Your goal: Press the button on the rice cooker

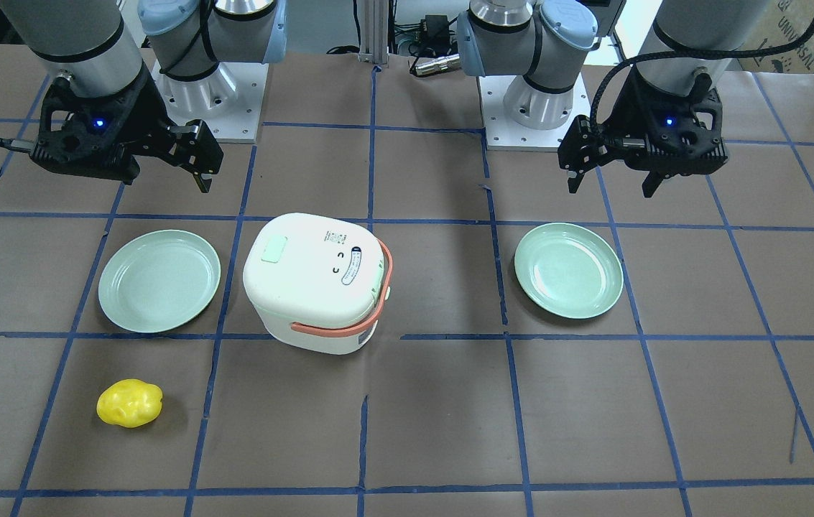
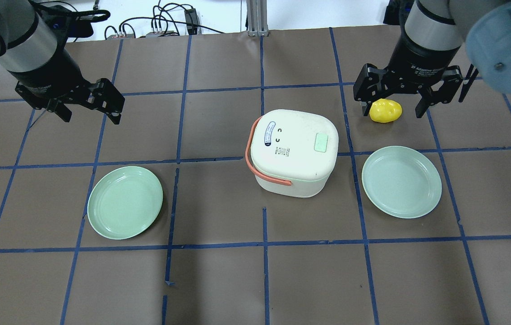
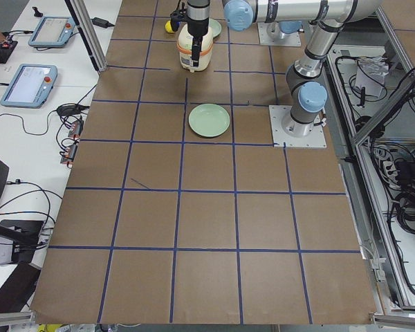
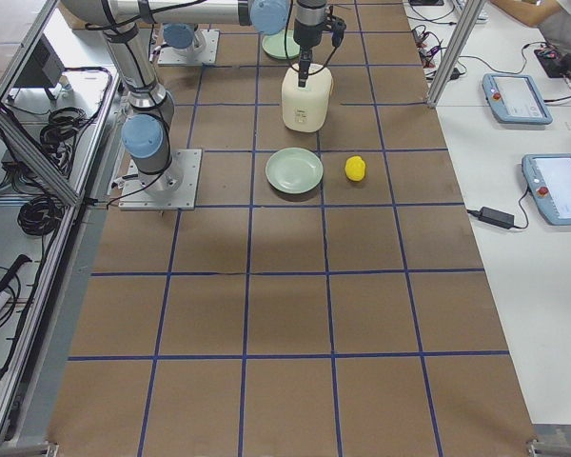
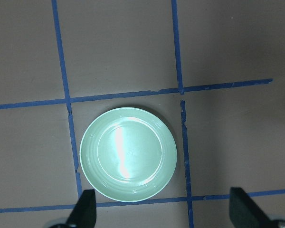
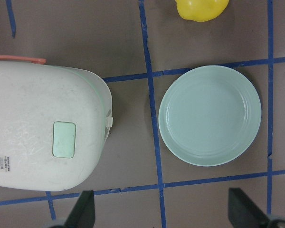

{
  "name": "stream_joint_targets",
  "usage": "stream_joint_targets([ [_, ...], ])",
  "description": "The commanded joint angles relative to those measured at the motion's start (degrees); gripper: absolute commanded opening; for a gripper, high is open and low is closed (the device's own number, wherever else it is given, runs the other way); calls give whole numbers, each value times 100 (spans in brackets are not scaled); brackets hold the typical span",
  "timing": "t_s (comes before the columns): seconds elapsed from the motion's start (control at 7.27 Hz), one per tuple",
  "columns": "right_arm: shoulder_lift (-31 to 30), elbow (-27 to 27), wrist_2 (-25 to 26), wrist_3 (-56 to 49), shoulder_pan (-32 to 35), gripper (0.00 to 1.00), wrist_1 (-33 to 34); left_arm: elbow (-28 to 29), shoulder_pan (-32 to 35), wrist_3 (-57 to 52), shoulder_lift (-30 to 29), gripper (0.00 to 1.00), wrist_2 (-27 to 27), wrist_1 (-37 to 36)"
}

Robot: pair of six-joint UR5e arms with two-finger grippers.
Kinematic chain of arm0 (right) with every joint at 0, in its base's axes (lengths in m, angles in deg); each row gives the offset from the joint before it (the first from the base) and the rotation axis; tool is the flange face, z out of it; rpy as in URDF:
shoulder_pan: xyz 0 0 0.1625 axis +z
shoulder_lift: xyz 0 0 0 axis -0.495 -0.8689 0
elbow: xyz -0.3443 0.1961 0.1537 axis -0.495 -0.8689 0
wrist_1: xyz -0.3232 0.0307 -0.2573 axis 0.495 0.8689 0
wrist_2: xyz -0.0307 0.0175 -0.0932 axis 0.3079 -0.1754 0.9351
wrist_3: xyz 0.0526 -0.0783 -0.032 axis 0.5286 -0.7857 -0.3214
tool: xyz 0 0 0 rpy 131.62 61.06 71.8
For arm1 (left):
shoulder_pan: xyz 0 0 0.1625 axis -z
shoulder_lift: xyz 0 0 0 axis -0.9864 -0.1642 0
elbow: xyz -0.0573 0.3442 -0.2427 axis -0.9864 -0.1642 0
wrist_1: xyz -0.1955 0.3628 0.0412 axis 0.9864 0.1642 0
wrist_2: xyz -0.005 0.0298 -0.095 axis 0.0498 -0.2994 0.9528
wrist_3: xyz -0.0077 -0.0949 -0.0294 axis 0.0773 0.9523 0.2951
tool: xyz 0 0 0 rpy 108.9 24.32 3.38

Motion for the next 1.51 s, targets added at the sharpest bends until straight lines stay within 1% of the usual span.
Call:
stream_joint_targets([
  [0.0, -1, 10, 32, 8, 0, 100, 42, 0, 0, 0, 0, 100, 0, 0],
  [0.28, -1, 10, -11, -9, 0, 98, 42, 0, 0, 0, 0, 100, 0, 0],
  [0.41, -1, 10, -11, 8, 0, 83, 42, 0, 0, 0, 0, 100, 0, 0],
  [0.55, -9, 10, -29, 34, 0, 61, 42, 0, 0, 0, 0, 100, 0, 0],
  [0.69, -18, -16, -29, 43, 9, 33, 42, 0, 0, 0, 0, 100, 0, 0],
  [0.83, -27, -16, -98, 61, 26, 20, 42, 0, 0, 0, 0, 100, 0, 0],
  [0.96, -27, -43, -247, 174, 35, 14, 42, 0, 0, 0, 0, 100, 0, 0],
  [1.1, -27, -121, -266, 384, 44, 11, 121, 0, 0, 0, 0, 100, 0, 0],
  [1.38, 43, -114, -660, 395, 61, 9, 174, 0, 0, 0, 0, 100, 0, 0],
])
